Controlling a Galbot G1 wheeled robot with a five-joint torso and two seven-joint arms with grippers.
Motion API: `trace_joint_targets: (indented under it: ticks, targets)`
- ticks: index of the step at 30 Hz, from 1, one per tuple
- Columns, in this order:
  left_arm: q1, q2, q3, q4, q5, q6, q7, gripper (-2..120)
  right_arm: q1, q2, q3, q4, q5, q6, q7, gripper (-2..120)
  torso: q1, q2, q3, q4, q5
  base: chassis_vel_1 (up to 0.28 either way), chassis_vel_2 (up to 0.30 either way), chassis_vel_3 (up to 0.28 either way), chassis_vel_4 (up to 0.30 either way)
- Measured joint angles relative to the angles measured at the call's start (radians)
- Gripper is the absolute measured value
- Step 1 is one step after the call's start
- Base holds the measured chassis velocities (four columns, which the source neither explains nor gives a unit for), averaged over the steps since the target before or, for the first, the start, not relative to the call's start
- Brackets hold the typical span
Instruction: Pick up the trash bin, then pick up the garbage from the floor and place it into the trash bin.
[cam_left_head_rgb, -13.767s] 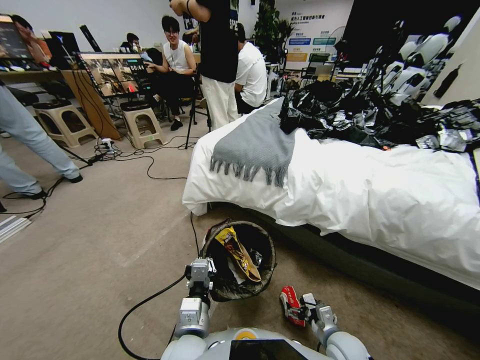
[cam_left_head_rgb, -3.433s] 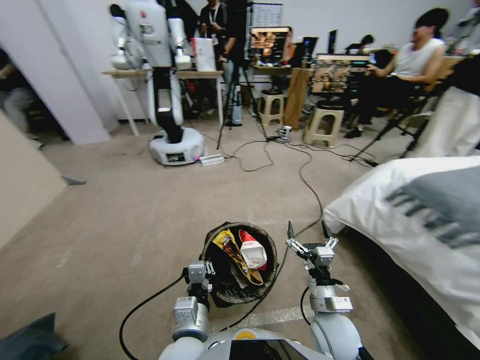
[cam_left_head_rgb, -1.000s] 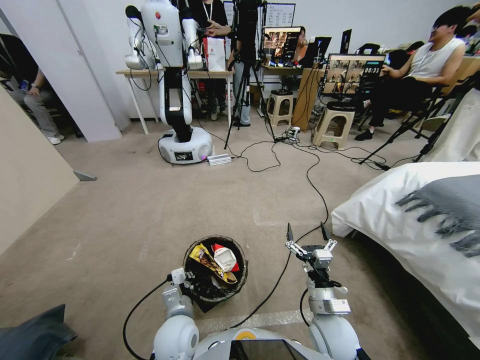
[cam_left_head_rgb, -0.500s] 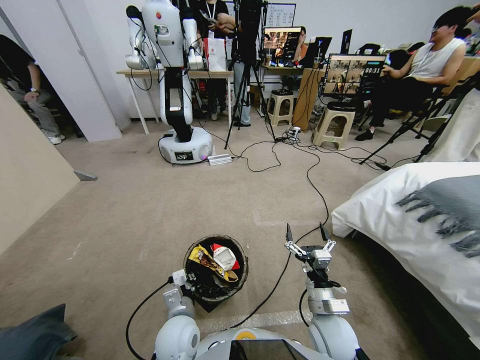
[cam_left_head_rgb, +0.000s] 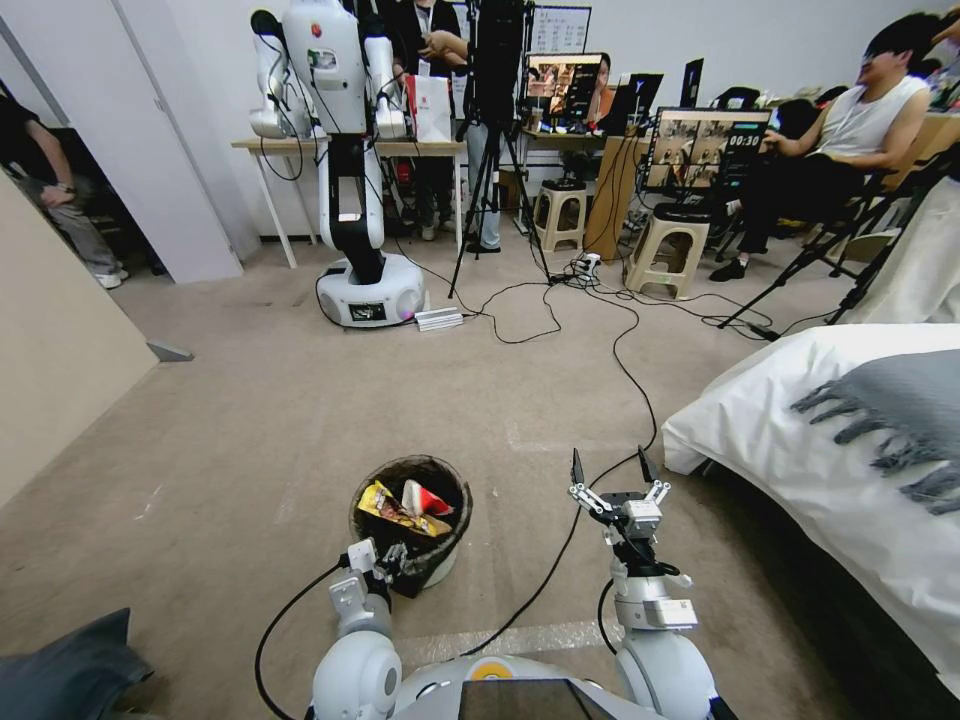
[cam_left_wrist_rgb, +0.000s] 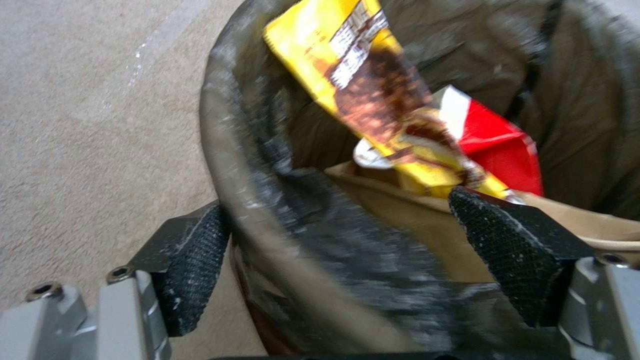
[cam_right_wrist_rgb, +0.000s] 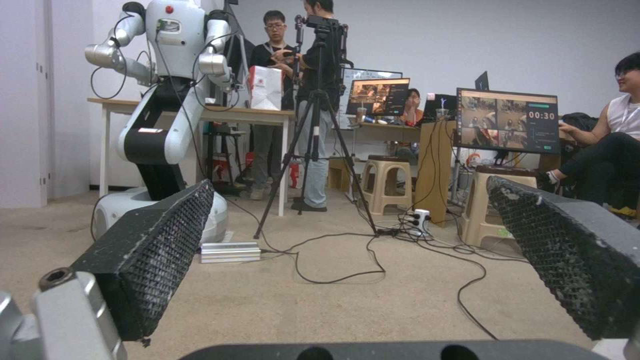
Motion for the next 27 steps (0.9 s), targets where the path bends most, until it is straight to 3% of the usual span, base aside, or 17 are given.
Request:
trace_joint_targets:
  ticks: [9,16,20,27]
  targets:
    - [0.009,0.001,0.017,-0.051,0.026,-0.003,0.000,85,0.003,0.002,0.000,-0.001,-0.001,0.000,-0.002,100,0.000,0.000,0.000,0.0000,0.0000,0.000,0.000,0.000,0.000]
    - [0.024,0.000,0.033,-0.091,0.126,-0.043,0.014,85,0.003,0.006,-0.001,-0.005,-0.002,0.002,-0.002,100,0.000,0.000,0.000,0.0000,0.0000,0.000,0.000,0.000,0.000]
    - [0.037,0.004,0.039,-0.118,0.209,-0.085,0.039,85,0.003,0.008,-0.004,-0.007,-0.005,0.006,-0.003,100,0.000,0.000,0.000,0.0000,0.0000,0.000,0.000,0.000,0.000]
    - [0.065,0.014,0.045,-0.135,0.383,-0.245,0.150,85,0.001,0.012,-0.005,-0.009,-0.015,0.012,-0.006,100,0.000,0.000,0.000,0.0000,-0.0001,0.000,0.000,0.000,0.000]
